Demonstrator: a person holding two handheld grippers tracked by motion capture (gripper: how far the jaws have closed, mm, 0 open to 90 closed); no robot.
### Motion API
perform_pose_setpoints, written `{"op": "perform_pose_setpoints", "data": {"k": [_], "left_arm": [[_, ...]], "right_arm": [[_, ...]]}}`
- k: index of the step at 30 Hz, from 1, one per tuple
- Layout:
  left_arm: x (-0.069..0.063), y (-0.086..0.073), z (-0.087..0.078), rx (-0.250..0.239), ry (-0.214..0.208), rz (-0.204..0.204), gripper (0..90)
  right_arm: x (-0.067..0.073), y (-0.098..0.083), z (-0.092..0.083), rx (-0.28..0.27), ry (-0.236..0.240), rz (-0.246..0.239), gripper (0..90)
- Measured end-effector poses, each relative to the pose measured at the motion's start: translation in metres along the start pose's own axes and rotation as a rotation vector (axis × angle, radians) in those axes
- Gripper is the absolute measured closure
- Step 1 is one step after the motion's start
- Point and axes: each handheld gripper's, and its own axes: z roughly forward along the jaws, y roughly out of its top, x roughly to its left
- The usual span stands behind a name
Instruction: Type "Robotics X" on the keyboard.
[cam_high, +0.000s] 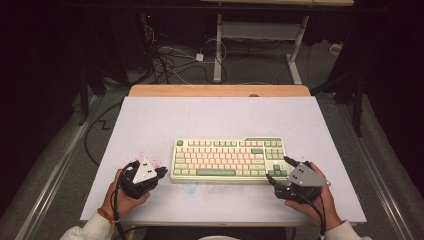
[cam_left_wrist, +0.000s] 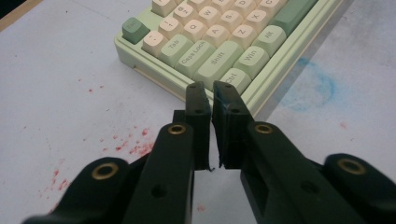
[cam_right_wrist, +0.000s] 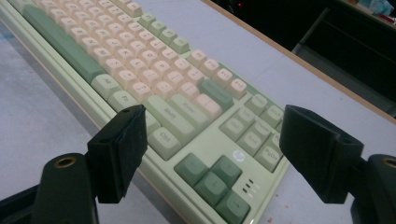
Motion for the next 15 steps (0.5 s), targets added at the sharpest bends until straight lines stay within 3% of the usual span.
{"op": "perform_pose_setpoints", "data": {"k": [3,15], "left_arm": [[0.0,0.001,-0.001,0.003,-0.027,-0.009,87.7],[0.005,0.015,0.002,0.015,-0.045,-0.001,87.8]], "right_arm": [[0.0,-0.004,-0.002,0.01,-0.002,0.009,23.7],[0.002,-0.009,0.0,0.024,0.026,0.016,23.7]]}}
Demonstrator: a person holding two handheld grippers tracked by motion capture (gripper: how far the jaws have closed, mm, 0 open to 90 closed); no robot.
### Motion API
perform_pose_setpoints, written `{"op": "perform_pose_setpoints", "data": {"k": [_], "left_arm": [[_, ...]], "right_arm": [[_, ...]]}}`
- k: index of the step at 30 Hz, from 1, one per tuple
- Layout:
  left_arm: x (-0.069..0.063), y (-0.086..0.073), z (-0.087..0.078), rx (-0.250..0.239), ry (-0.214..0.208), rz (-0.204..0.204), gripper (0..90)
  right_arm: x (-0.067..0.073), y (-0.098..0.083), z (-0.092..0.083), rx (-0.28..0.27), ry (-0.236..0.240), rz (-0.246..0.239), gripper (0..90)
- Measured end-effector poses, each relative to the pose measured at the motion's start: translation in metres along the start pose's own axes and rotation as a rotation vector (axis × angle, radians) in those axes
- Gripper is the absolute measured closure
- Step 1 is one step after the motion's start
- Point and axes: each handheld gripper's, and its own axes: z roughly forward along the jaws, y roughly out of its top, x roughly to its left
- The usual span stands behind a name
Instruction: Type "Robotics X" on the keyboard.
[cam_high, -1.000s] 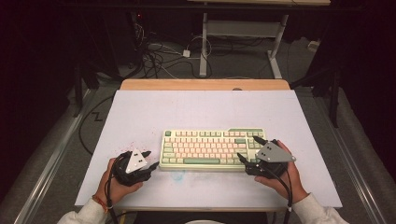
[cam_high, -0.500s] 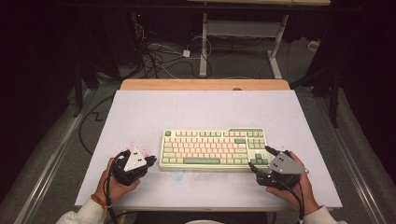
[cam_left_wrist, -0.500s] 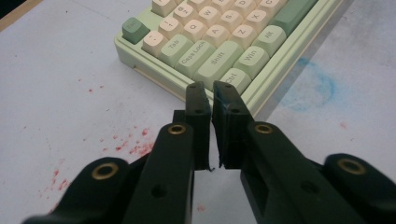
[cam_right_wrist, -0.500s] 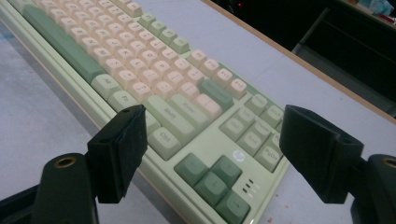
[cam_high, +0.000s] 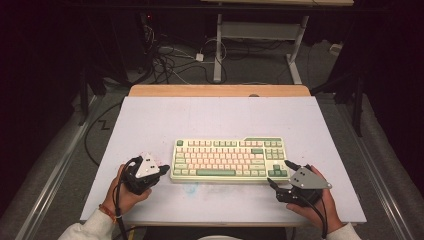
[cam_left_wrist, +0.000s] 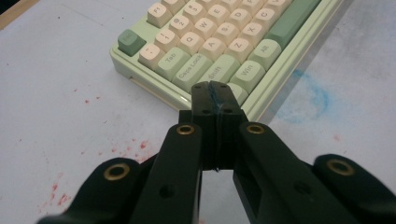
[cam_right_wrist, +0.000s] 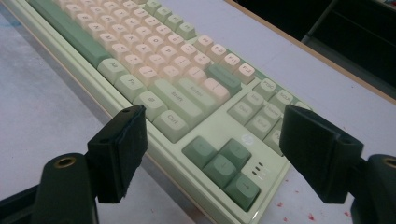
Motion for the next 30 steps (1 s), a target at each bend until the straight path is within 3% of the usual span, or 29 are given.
{"op": "perform_pose_setpoints", "data": {"k": [30], "left_arm": [[-0.007,0.051,0.03,0.005,-0.068,0.081,87.6]], "right_arm": [[0.003,-0.001,0.004,0.022,0.01,-0.017,23.7]]}}
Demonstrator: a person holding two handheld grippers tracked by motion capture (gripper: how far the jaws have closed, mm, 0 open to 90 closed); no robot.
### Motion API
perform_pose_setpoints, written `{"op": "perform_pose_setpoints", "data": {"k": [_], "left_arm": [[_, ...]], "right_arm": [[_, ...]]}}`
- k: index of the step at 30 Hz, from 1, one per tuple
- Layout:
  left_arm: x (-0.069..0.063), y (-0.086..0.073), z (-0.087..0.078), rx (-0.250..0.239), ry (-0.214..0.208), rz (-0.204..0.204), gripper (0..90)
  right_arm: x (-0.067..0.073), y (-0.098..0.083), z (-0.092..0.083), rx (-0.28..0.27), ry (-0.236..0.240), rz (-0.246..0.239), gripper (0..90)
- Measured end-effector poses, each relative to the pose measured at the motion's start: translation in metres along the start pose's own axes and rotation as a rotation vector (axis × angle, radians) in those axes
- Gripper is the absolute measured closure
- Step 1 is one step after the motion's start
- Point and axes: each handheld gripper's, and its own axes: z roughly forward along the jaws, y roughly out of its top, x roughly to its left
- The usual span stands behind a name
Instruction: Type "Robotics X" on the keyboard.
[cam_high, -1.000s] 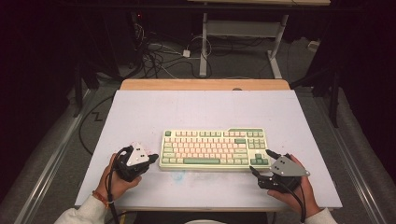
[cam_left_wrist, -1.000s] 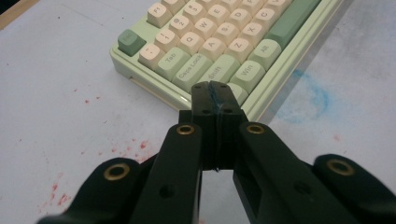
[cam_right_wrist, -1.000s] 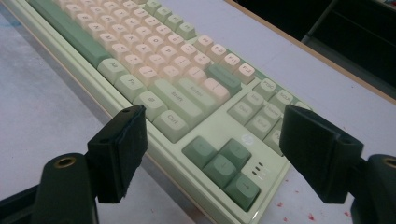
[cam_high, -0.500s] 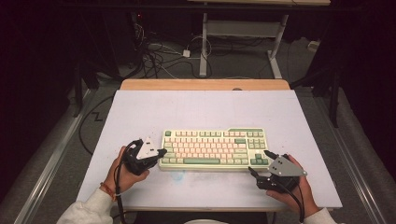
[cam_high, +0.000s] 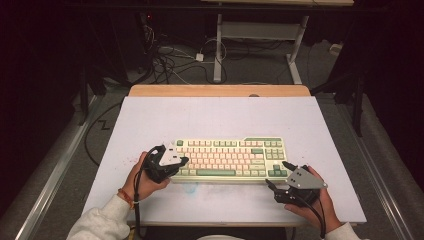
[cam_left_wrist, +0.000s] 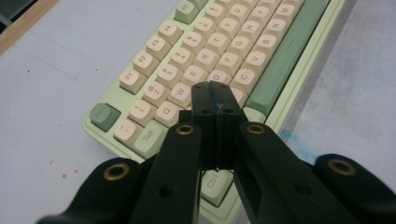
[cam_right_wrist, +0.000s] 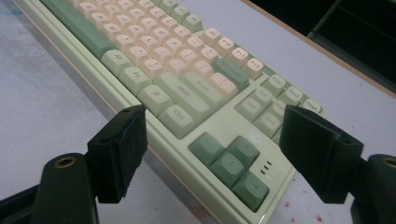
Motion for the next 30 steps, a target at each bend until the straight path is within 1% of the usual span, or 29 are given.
{"op": "perform_pose_setpoints", "data": {"k": [13,23,30], "left_arm": [[-0.007,0.017,0.022,0.033,-0.05,0.055,87.6],[-0.012,0.026,0.038,0.057,-0.087,0.08,87.6],[-0.013,0.029,0.042,0.063,-0.093,0.087,87.6]], "right_arm": [[0.0,0.0,0.0,0.003,0.001,-0.004,23.7],[0.0,-0.001,0.001,0.007,0.004,-0.011,23.7],[0.001,0.0,0.0,0.003,0.002,-0.018,23.7]]}}
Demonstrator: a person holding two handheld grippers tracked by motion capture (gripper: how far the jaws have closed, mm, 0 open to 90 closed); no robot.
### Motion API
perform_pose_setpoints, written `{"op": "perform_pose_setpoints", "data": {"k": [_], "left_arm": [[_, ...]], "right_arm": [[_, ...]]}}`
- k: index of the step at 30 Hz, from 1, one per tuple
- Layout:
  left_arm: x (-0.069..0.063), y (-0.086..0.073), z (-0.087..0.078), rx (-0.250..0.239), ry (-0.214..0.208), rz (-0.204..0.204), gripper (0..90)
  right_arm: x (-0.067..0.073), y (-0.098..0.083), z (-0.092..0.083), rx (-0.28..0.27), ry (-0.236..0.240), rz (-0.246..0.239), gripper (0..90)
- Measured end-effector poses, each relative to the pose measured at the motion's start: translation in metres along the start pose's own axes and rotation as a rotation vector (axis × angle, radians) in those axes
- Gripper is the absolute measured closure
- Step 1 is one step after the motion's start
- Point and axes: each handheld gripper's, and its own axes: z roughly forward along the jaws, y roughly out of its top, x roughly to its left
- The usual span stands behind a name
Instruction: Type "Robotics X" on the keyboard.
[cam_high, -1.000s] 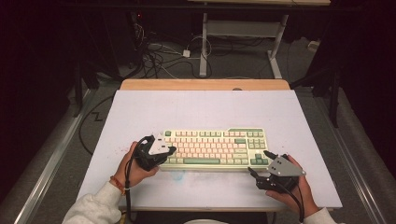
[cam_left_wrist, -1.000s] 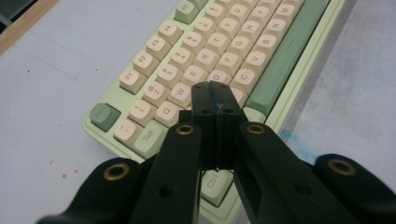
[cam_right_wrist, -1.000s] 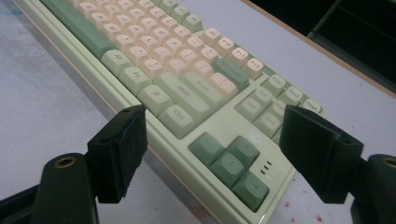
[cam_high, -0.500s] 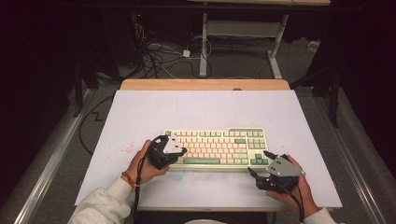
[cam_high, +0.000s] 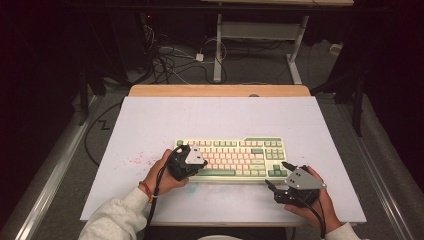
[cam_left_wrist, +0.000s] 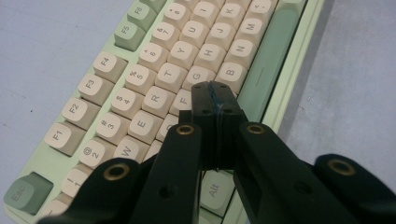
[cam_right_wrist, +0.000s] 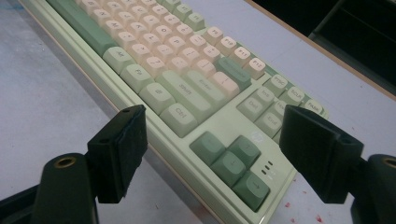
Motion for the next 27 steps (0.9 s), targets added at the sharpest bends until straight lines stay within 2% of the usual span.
{"op": "perform_pose_setpoints", "data": {"k": [15,27], "left_arm": [[0.004,0.003,0.012,0.03,-0.015,0.002,87.7],[0.006,0.002,0.012,0.03,-0.013,0.0,87.6]], "right_arm": [[0.001,-0.001,0.001,0.008,0.007,-0.002,23.7],[0.001,-0.001,0.001,0.011,0.008,-0.008,23.7]]}}
